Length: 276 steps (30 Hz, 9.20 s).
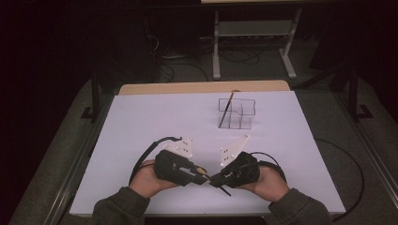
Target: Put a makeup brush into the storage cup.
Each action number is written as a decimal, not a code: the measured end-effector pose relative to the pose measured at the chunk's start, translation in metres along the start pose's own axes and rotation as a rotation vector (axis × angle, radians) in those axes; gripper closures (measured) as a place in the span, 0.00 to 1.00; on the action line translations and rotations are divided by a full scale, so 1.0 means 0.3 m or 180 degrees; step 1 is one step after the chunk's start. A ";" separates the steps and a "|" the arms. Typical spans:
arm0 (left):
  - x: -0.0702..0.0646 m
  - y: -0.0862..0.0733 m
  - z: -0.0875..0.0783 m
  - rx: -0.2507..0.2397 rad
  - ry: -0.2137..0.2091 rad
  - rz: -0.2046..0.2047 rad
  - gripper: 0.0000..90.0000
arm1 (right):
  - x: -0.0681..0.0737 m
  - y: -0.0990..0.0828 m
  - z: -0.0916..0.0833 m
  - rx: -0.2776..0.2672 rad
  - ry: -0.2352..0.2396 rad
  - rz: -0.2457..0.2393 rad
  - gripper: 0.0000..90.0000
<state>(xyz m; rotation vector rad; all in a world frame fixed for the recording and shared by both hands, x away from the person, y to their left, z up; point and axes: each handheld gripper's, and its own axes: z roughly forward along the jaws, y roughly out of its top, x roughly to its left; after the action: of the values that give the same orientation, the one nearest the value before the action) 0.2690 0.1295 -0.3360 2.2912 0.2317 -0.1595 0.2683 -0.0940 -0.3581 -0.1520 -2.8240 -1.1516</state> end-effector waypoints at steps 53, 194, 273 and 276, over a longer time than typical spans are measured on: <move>0.050 -0.228 -0.105 -0.0242 0.0683 -0.0433 0.51 | -0.227 -0.080 -0.239 -0.0384 -0.0527 0.0699 0.92; 0.085 -0.342 -0.175 -0.0459 0.0954 -0.0704 0.26 | -0.694 0.111 -0.404 -0.0232 -0.1213 0.0993 0.92; 0.095 -0.367 -0.182 -0.0560 0.0914 -0.0818 0.25 | -0.733 -0.071 -0.297 -0.0153 -0.1375 0.1311 0.92; 0.093 -0.365 -0.183 -0.0580 0.0892 -0.0832 0.25 | -0.732 -0.075 -0.295 -0.0155 -0.1384 0.1309 0.92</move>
<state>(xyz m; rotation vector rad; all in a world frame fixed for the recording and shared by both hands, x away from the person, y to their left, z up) 0.2745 0.2455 -0.3840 2.0893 0.6644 0.0500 0.4872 -0.1848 -0.3367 -1.0485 -2.8928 -1.2013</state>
